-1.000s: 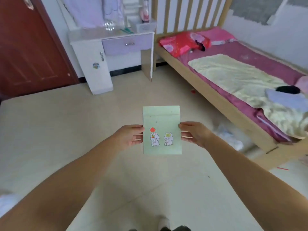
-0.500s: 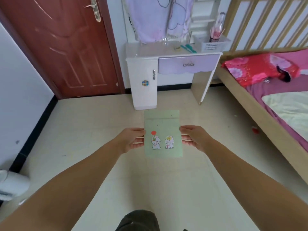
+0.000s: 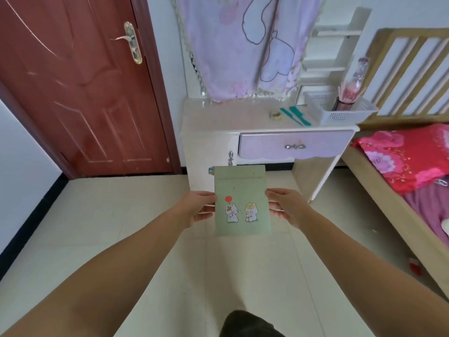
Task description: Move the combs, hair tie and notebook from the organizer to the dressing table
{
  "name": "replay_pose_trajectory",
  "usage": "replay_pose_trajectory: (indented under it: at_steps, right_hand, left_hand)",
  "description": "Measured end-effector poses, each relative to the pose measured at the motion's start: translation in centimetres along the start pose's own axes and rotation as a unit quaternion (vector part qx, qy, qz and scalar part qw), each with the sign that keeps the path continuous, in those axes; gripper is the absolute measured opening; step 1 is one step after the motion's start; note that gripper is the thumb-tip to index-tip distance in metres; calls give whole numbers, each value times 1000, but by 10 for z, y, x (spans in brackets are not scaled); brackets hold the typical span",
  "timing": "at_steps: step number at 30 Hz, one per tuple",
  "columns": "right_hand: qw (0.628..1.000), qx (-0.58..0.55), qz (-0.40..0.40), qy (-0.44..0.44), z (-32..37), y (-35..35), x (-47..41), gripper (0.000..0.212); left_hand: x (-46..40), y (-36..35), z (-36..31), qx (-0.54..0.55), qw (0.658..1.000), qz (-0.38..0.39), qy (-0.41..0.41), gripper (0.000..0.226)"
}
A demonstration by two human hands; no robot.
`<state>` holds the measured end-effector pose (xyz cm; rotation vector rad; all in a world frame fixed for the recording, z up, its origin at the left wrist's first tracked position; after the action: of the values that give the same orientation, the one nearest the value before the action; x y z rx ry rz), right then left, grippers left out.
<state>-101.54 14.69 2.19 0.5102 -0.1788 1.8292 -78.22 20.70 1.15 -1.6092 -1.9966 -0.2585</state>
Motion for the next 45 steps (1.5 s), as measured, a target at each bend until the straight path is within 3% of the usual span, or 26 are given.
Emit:
replay_pose_trajectory:
  at_steps: [9,18,22,28,33,38,42,45]
  right_hand:
    - [999,42,-6,5,111,21,-218,9]
    - [996,59,-70,-25,170,64,-414,19]
    - [978,171,-120,-7,190,84,-474,28]
    - [954,276,-111,-33,194,113,-575,33]
    - [932,348,-84,-58,178,125,-629,40]
    - [902,422,-64,-65,172,123,-647,27]
    - [886,454,-64,-75,170,120,-649,26]
    - [878,468,-56,-81,171,116,-649,33]
  left_hand:
    - [-191,-8,-120,-5,999,-35,-8,6]
    - [-404,-43,-224,-103,995,1,-1,6]
    - [-477,-64,-243,-119,993,-4,23,6]
    - [-567,-92,-246,-135,988,-66,32,17]
    - [-614,-108,-253,-261,960,-96,26,31]
    - [-633,-110,-255,-405,910,-77,33,47]
    - [-637,-109,-255,-497,866,-40,39,43]
    - [-641,-111,-259,-532,847,11,14,27]
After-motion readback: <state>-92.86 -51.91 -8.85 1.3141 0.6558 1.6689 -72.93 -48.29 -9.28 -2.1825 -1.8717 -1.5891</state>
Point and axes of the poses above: each hand's wrist, its own x-axis away from the middle knuckle, its own y-axis out of the back of the hand, z = x × y, the point moved 8 cm from there along -x, towards the middle knuckle, and after that the axes turned 10 degrees about x, right-handed, at the moved point
